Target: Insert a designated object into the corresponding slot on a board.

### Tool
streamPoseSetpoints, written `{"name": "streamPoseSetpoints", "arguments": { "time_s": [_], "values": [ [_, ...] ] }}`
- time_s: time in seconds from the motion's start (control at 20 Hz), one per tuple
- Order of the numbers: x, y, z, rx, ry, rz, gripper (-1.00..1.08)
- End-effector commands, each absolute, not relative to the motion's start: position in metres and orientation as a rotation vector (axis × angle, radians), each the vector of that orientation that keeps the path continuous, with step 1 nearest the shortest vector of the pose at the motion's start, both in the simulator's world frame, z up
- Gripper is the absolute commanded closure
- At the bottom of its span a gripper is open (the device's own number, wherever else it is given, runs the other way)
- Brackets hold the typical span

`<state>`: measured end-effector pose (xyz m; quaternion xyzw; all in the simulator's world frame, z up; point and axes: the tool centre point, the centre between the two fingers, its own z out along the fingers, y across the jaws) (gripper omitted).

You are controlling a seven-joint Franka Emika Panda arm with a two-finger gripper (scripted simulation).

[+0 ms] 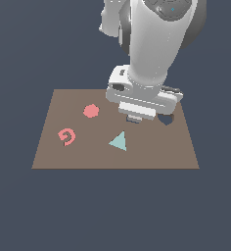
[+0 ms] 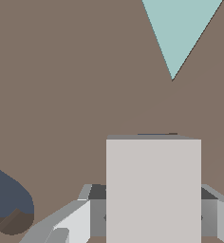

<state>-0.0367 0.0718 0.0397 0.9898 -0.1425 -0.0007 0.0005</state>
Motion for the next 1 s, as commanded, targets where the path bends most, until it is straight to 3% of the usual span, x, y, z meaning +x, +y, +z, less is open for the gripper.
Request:
{"name": "streamPoseSetpoints", "arguments": {
  "time_s": [0.0,0.95],
  "values": [
    [-0.039,0.069,0.04,3.114,-0.411,-0.001,1.08],
    [-0.039,0.067,0.03,3.115,-0.402,-0.001,1.08]
  ]
}}
